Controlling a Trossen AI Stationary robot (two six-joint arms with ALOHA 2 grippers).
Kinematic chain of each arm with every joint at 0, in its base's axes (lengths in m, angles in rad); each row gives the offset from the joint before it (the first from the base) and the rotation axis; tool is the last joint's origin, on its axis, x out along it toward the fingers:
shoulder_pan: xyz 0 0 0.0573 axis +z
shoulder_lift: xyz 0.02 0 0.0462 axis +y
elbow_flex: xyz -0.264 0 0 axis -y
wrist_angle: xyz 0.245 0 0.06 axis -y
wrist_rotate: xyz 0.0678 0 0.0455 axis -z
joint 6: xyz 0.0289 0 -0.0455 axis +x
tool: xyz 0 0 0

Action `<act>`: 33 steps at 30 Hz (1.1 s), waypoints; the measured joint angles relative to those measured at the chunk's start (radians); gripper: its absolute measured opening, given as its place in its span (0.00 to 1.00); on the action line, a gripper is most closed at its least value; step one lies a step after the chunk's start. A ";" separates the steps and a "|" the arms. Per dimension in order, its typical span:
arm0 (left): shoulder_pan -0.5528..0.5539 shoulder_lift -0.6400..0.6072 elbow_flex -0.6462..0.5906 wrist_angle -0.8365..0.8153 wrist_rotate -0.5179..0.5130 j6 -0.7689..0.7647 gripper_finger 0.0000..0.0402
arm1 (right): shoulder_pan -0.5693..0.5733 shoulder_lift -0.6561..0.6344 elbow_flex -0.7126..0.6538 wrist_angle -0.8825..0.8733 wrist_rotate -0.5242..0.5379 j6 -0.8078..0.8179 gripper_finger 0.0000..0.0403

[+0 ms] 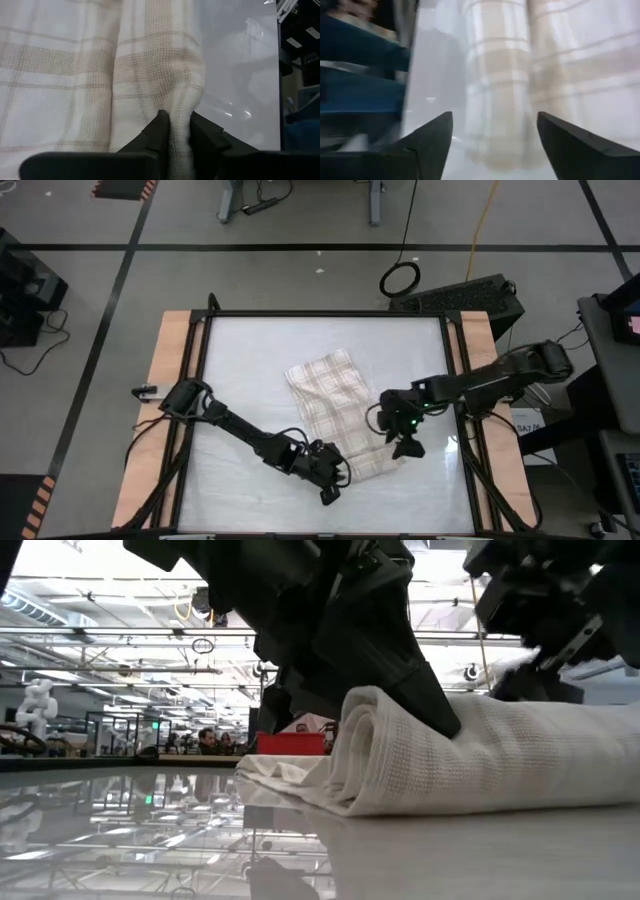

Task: Roll towel
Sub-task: Roll the white-brown patterned towel

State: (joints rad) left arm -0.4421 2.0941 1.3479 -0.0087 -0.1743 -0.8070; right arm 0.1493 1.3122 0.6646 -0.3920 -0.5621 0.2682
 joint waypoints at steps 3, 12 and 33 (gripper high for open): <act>0.006 0.000 0.000 0.000 0.027 0.000 0.17 | 0.040 -0.101 0.000 -0.066 0.132 -0.020 0.74; 0.040 0.000 0.000 0.002 0.078 -0.053 0.17 | 0.262 -0.180 0.000 -0.074 0.522 -0.005 0.75; 0.050 0.001 0.000 0.000 0.136 -0.114 0.17 | 0.424 0.049 0.000 0.050 0.657 -0.115 0.88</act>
State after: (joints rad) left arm -0.3916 2.0949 1.3476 -0.0090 -0.0380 -0.9209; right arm 0.5728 1.3616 0.6647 -0.3423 0.0951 0.1531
